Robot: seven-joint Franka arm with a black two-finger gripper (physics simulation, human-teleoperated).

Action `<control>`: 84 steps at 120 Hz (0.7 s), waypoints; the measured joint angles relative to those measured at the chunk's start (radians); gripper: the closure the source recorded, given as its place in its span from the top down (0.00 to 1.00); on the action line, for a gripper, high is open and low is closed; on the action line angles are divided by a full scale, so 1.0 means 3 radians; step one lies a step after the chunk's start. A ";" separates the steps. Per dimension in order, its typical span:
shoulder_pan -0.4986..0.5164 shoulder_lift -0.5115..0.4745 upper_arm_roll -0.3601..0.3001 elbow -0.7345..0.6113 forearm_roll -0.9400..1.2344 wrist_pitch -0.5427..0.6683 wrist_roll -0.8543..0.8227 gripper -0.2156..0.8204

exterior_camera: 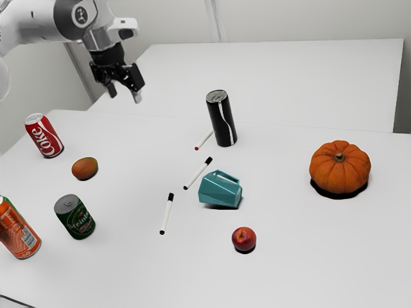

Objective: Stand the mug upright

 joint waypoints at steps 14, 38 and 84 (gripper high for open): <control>0.0005 -0.0015 0.0017 -0.0061 -0.0038 0.0068 0.0011 0.79; -0.0013 -0.0072 0.0220 -0.0716 -0.0945 0.0226 0.0026 0.79; -0.0459 0.0333 0.0692 -0.1349 -0.2469 0.0649 0.0260 0.79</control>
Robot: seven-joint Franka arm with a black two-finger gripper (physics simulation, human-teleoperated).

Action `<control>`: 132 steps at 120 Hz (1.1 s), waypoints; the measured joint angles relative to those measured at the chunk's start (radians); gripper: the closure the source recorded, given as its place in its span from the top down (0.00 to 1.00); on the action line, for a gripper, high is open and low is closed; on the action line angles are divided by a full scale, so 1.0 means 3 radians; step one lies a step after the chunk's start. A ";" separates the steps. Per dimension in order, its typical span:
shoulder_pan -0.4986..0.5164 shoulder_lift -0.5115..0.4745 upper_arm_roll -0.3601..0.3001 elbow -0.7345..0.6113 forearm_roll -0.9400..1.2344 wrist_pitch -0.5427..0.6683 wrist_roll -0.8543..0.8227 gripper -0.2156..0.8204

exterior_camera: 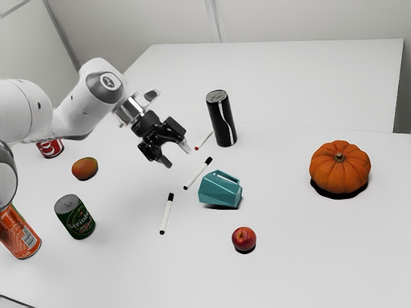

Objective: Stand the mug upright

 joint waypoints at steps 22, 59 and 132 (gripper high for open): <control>-0.0037 0.0306 -0.0009 -0.0001 -0.0424 0.0078 0.0212 0.79; -0.0073 0.0611 -0.0079 0.0012 -0.0790 0.0147 0.0485 0.79; -0.0146 0.0558 -0.0208 -0.0052 -0.0945 0.0301 0.0592 0.16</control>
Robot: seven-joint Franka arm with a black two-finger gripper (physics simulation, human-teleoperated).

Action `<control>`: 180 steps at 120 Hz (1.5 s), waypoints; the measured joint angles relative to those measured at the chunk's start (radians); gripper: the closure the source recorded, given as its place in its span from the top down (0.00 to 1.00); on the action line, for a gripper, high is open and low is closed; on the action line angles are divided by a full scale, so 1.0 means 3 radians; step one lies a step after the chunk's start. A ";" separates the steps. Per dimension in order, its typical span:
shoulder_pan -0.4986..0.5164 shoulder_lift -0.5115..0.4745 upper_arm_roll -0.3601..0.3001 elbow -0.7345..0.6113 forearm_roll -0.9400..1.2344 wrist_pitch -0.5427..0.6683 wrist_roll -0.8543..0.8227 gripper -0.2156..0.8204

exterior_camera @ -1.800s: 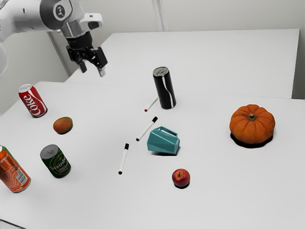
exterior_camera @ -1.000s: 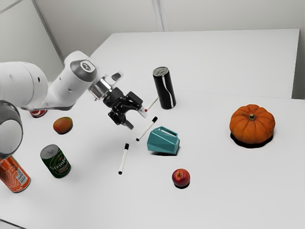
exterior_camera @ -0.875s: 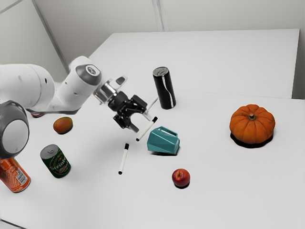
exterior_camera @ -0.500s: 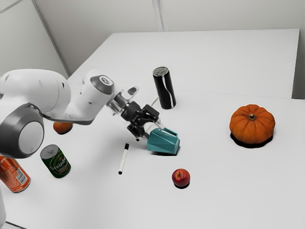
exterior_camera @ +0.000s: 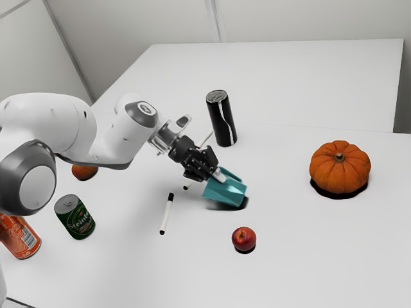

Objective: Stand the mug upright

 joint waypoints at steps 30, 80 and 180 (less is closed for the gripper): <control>0.0000 -0.0082 0.0004 0.0001 0.0032 -0.0012 -0.0053 0.08; -0.0059 -0.0757 -0.0194 -0.0023 0.2385 0.0325 -0.0591 0.05; 0.0490 -0.0311 -0.0750 0.0219 0.3521 0.0581 -0.1805 0.03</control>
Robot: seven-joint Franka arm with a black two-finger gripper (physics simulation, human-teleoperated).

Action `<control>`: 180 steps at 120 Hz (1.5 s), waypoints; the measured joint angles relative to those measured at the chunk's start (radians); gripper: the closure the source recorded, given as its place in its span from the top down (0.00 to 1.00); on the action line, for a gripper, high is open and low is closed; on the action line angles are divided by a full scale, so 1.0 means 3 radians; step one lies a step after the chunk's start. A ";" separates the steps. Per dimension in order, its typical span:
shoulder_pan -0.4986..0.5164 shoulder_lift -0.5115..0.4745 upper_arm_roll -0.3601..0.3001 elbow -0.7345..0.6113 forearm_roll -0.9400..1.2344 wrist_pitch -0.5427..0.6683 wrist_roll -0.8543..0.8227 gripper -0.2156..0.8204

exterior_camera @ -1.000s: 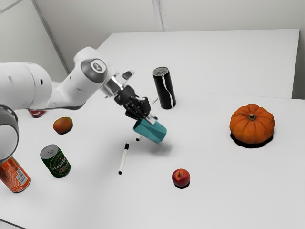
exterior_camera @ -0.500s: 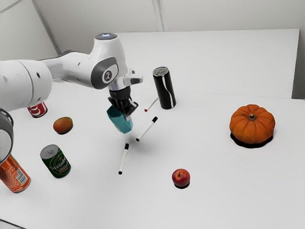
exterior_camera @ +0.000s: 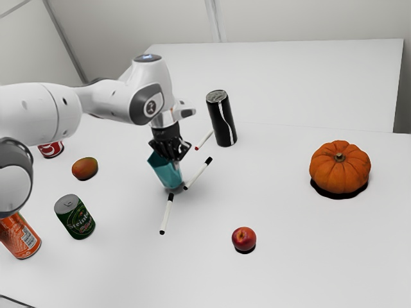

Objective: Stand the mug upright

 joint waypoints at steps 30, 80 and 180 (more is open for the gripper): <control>0.0001 0.0038 -0.0007 0.0016 -0.0014 0.0019 -0.0141 0.03; 0.0035 0.0236 -0.0013 0.0215 -0.0016 0.0002 -0.0264 0.03; 0.0070 0.0024 -0.0139 0.0555 -0.0123 -0.0307 -0.0323 0.70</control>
